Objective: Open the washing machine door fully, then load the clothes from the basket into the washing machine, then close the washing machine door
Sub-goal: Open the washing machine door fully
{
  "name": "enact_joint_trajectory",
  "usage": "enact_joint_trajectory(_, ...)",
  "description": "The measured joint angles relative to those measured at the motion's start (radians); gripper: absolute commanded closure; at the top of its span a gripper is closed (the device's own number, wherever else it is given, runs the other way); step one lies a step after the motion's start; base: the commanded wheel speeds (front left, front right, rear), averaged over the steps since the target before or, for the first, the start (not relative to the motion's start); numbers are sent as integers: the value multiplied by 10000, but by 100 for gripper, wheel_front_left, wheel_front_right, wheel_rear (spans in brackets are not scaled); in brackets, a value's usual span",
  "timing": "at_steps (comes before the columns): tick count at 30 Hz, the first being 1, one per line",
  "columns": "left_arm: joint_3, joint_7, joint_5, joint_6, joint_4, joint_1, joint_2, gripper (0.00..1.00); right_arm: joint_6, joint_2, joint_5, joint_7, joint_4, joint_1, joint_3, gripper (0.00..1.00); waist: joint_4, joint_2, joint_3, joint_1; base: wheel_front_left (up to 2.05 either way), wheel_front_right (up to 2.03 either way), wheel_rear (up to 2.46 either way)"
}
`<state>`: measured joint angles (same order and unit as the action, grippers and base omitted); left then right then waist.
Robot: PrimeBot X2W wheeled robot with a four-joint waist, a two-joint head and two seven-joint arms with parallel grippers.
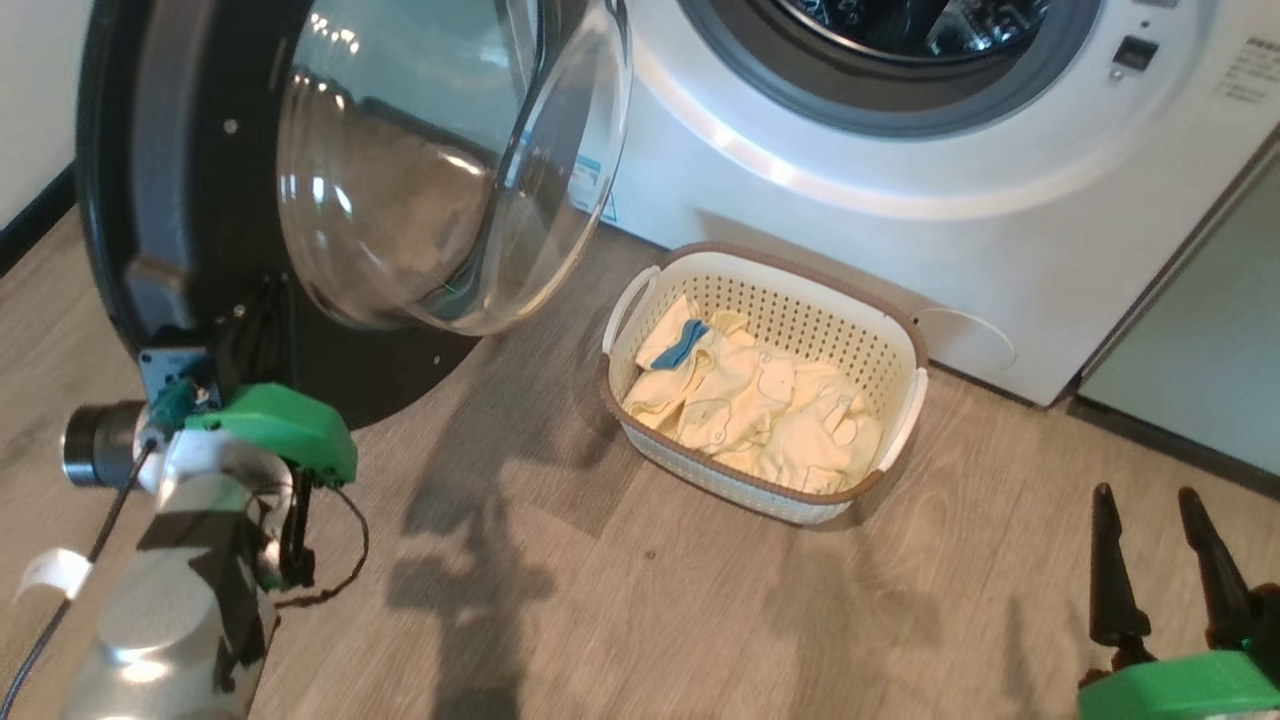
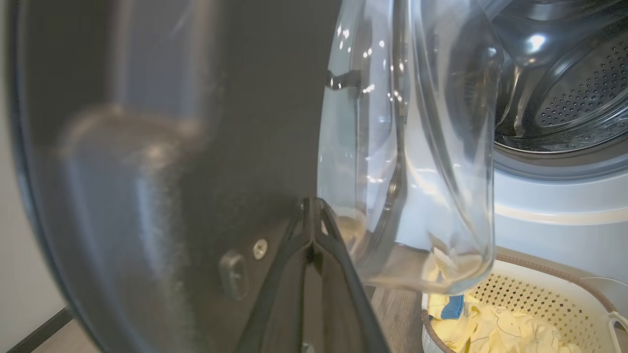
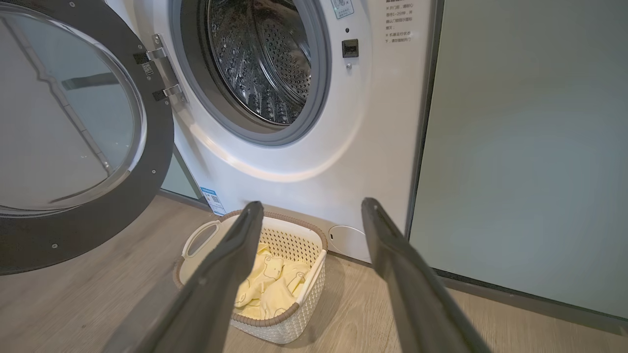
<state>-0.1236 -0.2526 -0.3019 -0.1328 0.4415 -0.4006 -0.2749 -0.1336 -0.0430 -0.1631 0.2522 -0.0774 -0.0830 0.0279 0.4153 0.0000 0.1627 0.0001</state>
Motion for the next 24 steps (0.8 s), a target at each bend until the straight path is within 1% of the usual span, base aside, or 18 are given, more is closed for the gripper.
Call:
enact_joint_trajectory(2, 251, 0, 203, 171, 94, -124, 61, 100, 0, 0, 82, 0, 2, 105, 15, 0, 26, 0, 143, 0, 0, 0, 0)
enact_joint_trajectory(12, 1392, -15, 1066, 560, 537, -625, 284, 100, 0, -25, 324, -81, 238, 202, 63, 0, 140, 0, 713, 1, 0, 0, 0)
enact_joint_trajectory(15, 1812, -15, 1331, 775, 756, -829, 318, 100, 0, -127, 324, -151, 347, 330, 84, 0, 182, 0, 863, 1, 0, 0, 0)
enact_joint_trajectory(24, 3018, -27, 1519, 867, 1419, -988, 284, 100, 0, -146, 324, -242, 416, 330, 36, 0, 86, 0, 873, -1, 0, 0, 0)
